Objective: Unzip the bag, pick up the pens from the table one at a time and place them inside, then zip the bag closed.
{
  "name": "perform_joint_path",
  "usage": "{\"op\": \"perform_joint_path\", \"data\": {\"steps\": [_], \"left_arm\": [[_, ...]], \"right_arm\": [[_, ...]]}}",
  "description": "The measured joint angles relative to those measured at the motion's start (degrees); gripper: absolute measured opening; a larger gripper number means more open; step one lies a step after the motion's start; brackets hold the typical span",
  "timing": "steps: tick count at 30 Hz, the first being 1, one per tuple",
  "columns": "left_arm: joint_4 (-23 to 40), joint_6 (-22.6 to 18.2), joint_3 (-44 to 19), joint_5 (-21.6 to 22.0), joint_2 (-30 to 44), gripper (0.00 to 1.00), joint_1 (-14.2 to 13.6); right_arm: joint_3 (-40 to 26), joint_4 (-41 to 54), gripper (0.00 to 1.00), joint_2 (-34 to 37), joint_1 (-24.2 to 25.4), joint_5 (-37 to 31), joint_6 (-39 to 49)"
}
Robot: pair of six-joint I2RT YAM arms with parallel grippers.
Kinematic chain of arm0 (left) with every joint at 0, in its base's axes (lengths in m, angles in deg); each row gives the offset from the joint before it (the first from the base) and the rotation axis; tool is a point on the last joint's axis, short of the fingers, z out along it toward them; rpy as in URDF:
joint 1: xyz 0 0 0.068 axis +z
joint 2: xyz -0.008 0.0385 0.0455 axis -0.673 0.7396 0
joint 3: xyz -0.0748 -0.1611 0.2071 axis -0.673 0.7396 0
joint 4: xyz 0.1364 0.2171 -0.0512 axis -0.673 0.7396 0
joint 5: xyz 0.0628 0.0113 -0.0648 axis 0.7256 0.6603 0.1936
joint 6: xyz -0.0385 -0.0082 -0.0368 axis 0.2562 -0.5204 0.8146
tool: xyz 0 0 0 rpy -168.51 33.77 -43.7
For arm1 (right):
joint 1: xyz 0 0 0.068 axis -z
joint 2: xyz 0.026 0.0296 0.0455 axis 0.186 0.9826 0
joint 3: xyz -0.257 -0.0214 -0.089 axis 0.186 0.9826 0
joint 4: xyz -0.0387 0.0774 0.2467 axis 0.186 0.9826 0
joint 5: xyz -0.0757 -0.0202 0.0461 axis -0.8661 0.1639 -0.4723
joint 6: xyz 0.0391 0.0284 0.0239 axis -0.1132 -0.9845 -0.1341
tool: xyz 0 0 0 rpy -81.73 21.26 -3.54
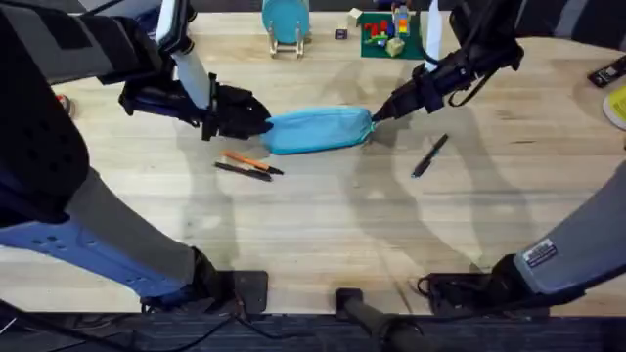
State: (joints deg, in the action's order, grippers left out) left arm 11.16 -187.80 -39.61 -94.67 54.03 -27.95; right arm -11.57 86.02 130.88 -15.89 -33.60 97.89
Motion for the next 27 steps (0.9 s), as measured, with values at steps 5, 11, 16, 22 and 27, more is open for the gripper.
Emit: {"op": "perform_joint_path", "data": {"steps": [5, 11, 16, 22, 27], "left_arm": [[0.0, 0.0, 0.0, 0.0, 0.0, 0.042, 0.0], [0.0, 0.0, 0.0, 0.0, 0.0, 0.042, 0.0], [0.0, 0.0, 0.0, 0.0, 0.0, 0.042, 0.0], [0.0, 0.0, 0.0, 0.0, 0.0, 0.042, 0.0], [0.2, 0.0, 0.0, 0.2, 0.0, 0.042, 0.0]], "right_arm": [[-0.5, 0.2, 0.032, -0.2, 0.0, 0.2, 0.0], [-2.9, 0.9, 0.032, -2.1, -0.5, 0.6, -0.2], [-4.3, 0.9, 0.032, -2.6, -1.7, 1.4, -0.2], [-4.5, 0.8, 0.031, -2.6, -3.9, 1.9, -0.2], [-4.6, 0.4, 0.031, -2.6, -6.7, 2.1, -0.2]]}}
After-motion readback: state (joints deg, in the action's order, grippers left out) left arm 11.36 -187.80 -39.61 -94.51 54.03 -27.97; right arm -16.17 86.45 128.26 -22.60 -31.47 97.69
